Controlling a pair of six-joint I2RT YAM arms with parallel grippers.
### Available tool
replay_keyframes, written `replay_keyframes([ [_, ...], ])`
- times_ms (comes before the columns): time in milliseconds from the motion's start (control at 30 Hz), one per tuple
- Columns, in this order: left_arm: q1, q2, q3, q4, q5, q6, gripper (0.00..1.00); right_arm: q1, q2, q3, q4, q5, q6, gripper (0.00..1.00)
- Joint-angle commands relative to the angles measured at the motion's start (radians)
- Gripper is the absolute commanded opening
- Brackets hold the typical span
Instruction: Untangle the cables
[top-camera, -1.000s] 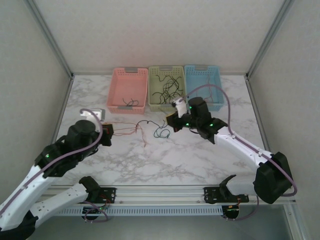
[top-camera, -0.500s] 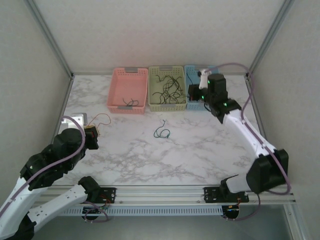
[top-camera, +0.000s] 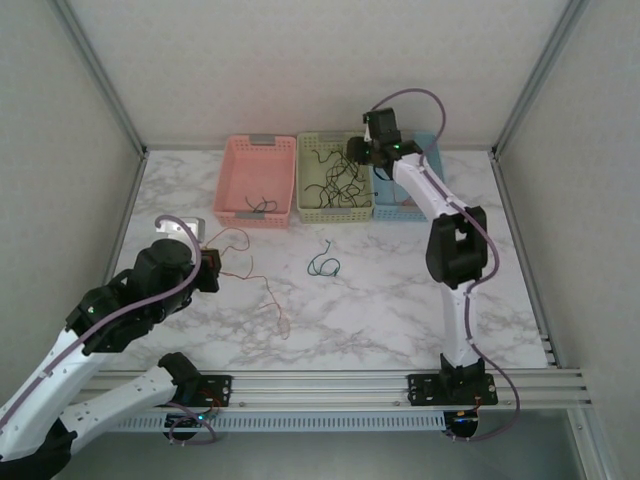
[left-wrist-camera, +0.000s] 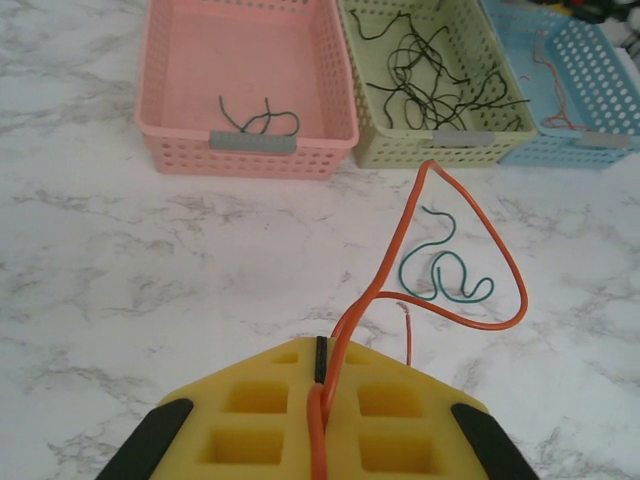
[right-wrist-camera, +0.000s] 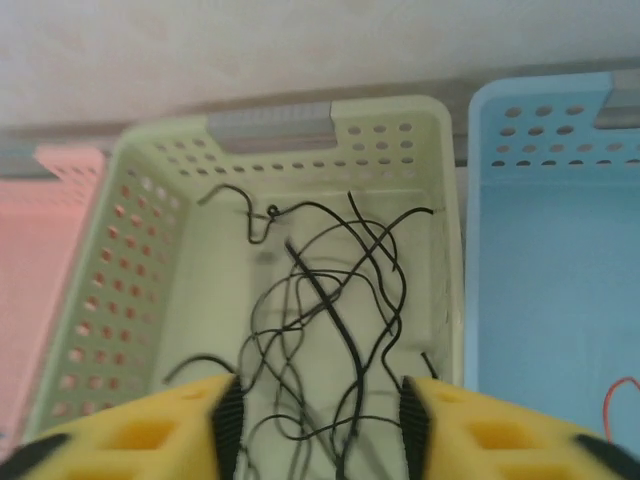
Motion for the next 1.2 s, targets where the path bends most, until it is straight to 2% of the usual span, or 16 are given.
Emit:
replay_keyframes([
  [0,0.008,0.016,0.05,0.05,0.065,0.018,0.0,0.031,0.028,0.109,-0.118,0.034,-0.044,0.56],
  [67,0.008,0.037,0.065,0.071,0.114,0.022,0.0,0.038,-0.013,0.085,-0.101,0.032,-0.07,0.59],
  [167,0.008,0.087,0.093,0.122,0.209,0.024,0.0,0.038,-0.154,-0.023,-0.044,0.036,-0.076,0.59],
  [433,0.008,0.344,0.314,0.261,0.341,0.052,0.0,0.029,-0.742,-0.61,0.181,0.139,-0.029,0.6],
  [633,0.011,0.683,0.656,0.332,0.421,0.09,0.0,0.014,-1.084,-0.949,0.172,0.228,-0.003,0.6],
  [833,0.018,1.161,1.219,0.219,0.502,0.106,0.0,0.006,-1.257,-1.12,0.116,0.288,-0.016,0.59],
  [967,0.036,1.489,1.664,0.152,0.571,0.079,0.0,0.003,-1.34,-1.208,0.1,0.27,0.027,0.59],
  [1033,0.051,1.601,1.773,0.221,0.613,0.028,0.0,0.004,-1.367,-1.229,0.086,0.264,0.035,0.59],
  [1167,0.081,1.731,1.777,0.459,0.647,-0.091,0.0,0.003,-1.396,-1.249,0.05,0.261,0.032,0.59],
])
